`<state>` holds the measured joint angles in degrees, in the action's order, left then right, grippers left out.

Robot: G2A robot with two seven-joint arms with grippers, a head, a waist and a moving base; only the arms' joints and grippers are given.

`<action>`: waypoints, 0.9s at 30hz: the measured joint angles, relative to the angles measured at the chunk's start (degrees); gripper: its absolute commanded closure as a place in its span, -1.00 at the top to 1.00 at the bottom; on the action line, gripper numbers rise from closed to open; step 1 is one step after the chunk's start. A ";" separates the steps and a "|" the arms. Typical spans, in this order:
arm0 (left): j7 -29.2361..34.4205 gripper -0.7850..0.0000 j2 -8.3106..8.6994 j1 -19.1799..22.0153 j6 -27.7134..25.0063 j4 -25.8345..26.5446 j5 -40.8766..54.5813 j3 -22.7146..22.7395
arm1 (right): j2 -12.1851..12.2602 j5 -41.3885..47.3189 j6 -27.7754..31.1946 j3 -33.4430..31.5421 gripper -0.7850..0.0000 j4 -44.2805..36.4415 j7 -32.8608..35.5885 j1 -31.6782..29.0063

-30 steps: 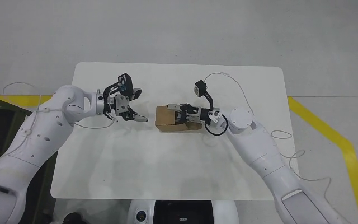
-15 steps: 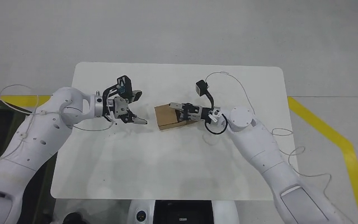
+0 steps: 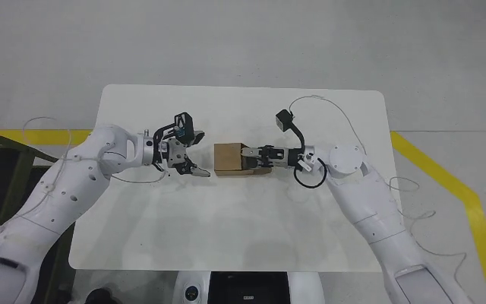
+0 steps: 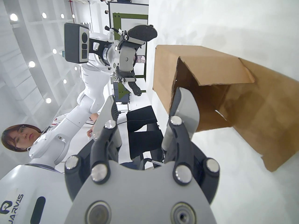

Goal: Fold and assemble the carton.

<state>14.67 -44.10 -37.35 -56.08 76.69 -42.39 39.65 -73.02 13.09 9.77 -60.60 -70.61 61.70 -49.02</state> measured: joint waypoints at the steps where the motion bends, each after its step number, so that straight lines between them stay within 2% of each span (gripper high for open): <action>1: -0.38 1.00 -0.30 0.01 0.14 -0.17 -0.39 -0.21 | 0.31 -0.52 -0.48 -0.70 -0.55 -0.99 0.42 -0.41; 2: -0.69 1.00 -0.53 0.04 0.20 -0.37 -0.66 -0.35 | 0.55 -0.89 -0.81 -1.24 -0.89 -1.73 0.74 -0.74; 3: -1.06 1.00 -0.75 0.10 0.25 -0.58 -0.96 -0.43 | 0.78 -1.23 -1.11 -1.80 -1.00 -2.44 1.02 -1.11; 12: -4.88 1.00 -2.58 0.44 -0.15 -3.35 -4.59 -0.83 | 2.50 -4.29 -2.72 -5.75 -1.00 -9.05 2.01 -3.99; 27: -12.32 1.00 -5.18 -0.98 0.45 -6.18 -13.91 -1.66 | 2.51 -4.15 -2.64 -5.83 -1.00 -9.15 1.90 -4.03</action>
<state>2.35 -49.28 -38.33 -55.63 70.51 -56.30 37.99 -70.51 8.94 7.13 -66.43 -79.76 63.59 -53.05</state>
